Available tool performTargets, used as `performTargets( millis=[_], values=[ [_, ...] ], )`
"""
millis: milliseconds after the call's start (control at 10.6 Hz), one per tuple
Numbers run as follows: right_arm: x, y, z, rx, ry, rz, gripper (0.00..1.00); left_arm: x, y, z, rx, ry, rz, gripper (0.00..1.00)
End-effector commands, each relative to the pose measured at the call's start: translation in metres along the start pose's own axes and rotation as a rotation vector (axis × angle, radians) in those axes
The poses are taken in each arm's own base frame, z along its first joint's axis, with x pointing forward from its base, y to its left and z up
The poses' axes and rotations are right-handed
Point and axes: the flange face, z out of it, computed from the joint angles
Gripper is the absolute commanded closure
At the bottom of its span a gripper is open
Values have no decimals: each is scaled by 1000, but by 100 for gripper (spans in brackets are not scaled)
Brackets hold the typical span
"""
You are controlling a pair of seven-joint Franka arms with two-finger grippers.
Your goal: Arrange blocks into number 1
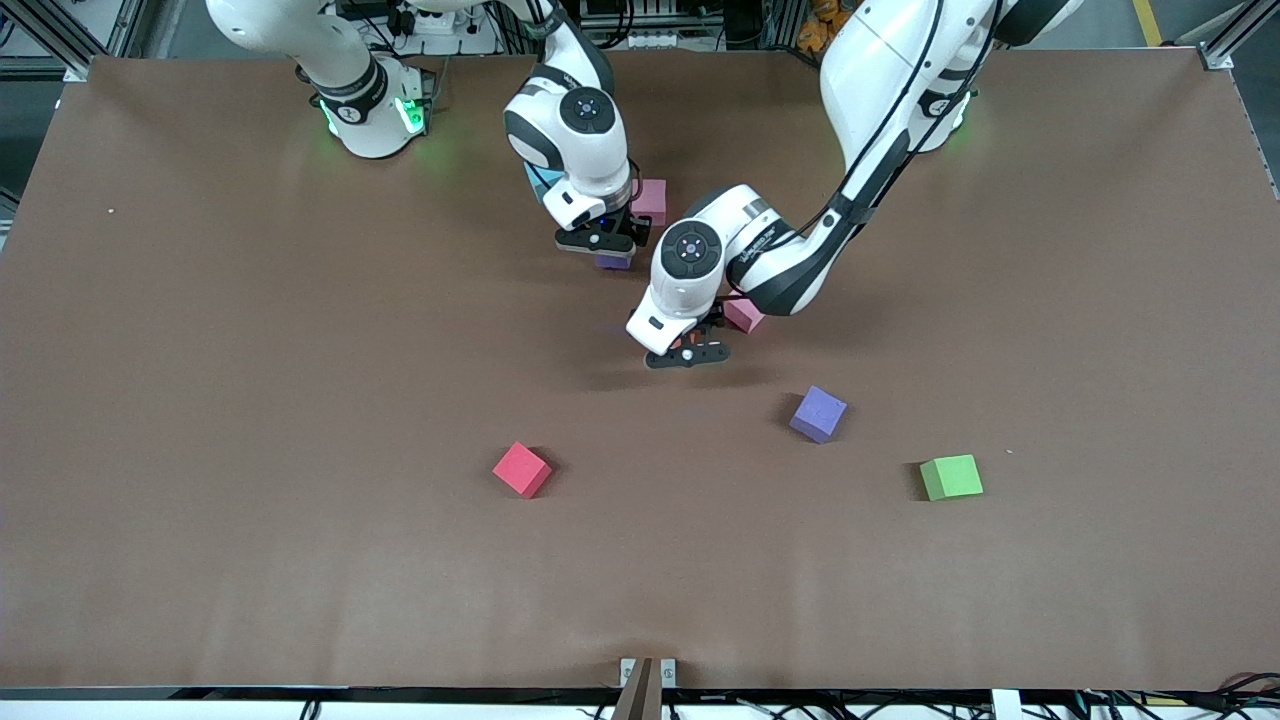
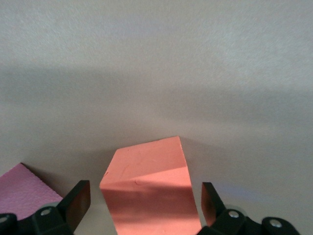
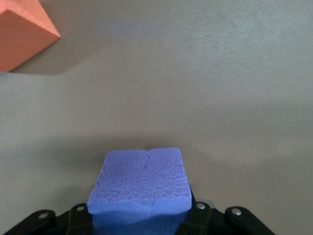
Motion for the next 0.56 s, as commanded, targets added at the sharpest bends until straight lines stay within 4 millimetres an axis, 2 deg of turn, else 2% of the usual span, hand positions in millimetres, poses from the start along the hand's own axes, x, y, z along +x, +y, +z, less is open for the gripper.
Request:
performTargets(
  millis=[0, 94, 188, 282, 470],
  values=[
    [-9, -26, 3, 12, 10, 27, 38, 1, 6, 5, 13, -4, 22, 24],
    [-15, -35, 5, 14, 8, 24, 37, 1, 6, 5, 15, -5, 20, 66],
    [-22, -38, 10, 8, 6, 26, 37, 2, 6, 1, 11, 1, 19, 100],
    [-28, -41, 12, 6, 5, 24, 37, 2, 7, -3, 8, 7, 20, 100],
    [-44, -45, 15, 6, -6, 10, 37, 16, -2, -30, -3, 51, 0, 100]
  ],
)
